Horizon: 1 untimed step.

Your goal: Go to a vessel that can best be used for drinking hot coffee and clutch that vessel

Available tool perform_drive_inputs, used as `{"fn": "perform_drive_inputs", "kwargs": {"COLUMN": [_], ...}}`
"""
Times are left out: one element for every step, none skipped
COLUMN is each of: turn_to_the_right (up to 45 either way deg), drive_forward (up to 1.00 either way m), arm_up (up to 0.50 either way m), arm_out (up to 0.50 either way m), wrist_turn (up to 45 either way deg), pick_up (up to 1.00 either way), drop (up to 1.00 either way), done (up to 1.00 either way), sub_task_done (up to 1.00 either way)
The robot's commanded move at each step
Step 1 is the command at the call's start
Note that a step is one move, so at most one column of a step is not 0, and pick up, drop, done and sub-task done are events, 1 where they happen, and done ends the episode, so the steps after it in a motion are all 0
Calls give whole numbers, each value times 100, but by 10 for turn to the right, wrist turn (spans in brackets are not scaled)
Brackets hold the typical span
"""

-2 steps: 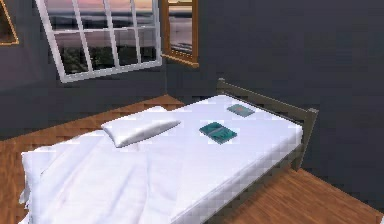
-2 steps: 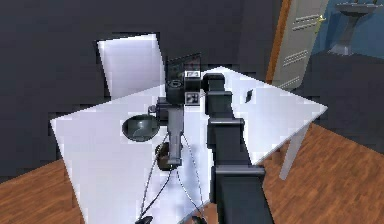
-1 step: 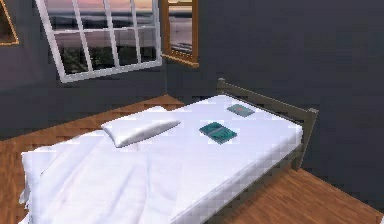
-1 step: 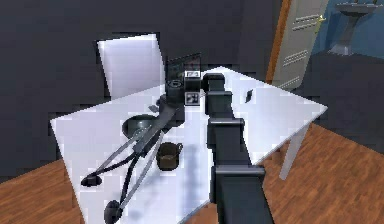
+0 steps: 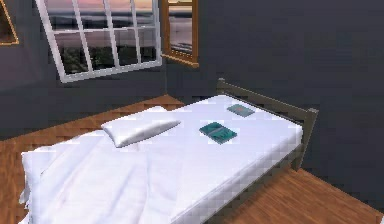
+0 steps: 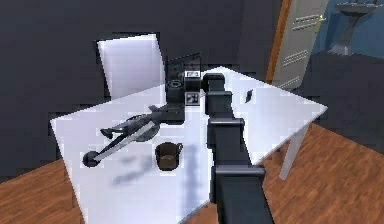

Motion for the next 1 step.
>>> {"fn": "perform_drive_inputs", "kwargs": {"turn_to_the_right": [0], "drive_forward": [0], "arm_up": [0], "arm_out": [0], "wrist_turn": [450], "pick_up": [0], "drop": [0], "done": [0], "sub_task_done": [0]}}
